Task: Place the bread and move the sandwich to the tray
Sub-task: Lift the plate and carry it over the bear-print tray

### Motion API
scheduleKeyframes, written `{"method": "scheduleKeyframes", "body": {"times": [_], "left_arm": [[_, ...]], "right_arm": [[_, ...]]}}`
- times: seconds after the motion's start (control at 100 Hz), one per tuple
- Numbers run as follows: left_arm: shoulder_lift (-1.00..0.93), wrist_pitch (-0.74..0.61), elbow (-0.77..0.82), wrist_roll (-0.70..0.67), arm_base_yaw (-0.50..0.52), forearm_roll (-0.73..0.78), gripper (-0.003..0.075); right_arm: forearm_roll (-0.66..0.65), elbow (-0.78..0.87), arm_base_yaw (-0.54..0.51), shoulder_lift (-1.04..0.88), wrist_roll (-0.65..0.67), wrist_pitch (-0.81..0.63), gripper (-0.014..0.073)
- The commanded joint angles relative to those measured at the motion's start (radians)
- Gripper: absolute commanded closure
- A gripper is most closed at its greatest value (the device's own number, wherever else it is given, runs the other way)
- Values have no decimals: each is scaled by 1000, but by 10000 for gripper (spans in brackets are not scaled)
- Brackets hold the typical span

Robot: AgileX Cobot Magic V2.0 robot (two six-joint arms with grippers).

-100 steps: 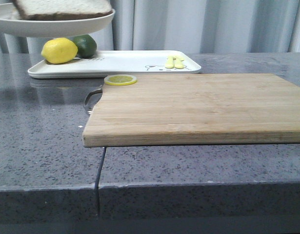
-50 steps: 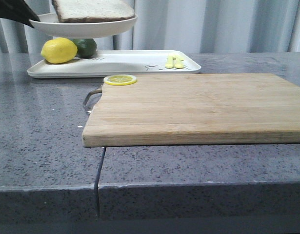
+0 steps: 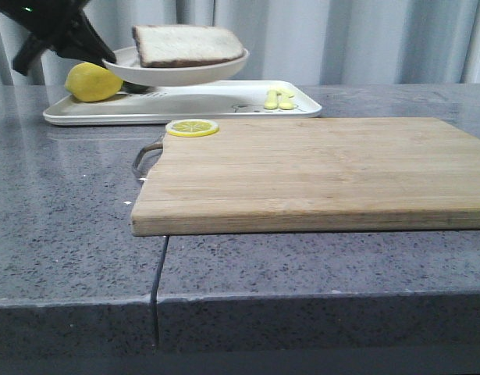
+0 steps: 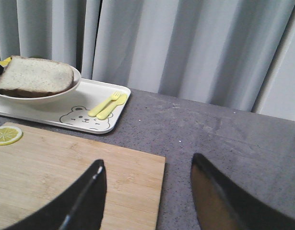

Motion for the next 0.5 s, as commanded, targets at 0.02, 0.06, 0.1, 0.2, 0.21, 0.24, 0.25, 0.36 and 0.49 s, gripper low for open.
{"method": "scheduleKeyframes", "body": {"times": [0.02,0.06,0.1,0.2,0.21,0.24,0.25,0.36,0.49], "left_arm": [[-24,-43,-78,-7,-19,-86,739],[-12,-48,-87,-13,-19,-82,739],[-5,-53,-95,-13,-19,-88,739],[8,-74,-100,-13,-19,-100,739],[11,-74,-100,-13,-19,-100,739],[14,-76,-102,-13,-19,-100,739],[17,-78,-105,-13,-19,-100,739],[44,-78,-124,-13,-19,-118,739],[62,-84,-134,-13,-19,-138,739]], "right_arm": [[11,-26,-7,6,3,-77,187],[13,-26,-7,6,3,-77,187],[13,-26,-7,6,3,-77,187],[13,-26,-7,6,3,-77,187],[13,-26,-7,6,3,-77,187],[13,-26,-7,6,3,-77,187],[13,-26,-7,6,3,-77,187],[13,-26,-7,6,3,-77,187],[13,-26,-7,6,3,-77,187]]}}
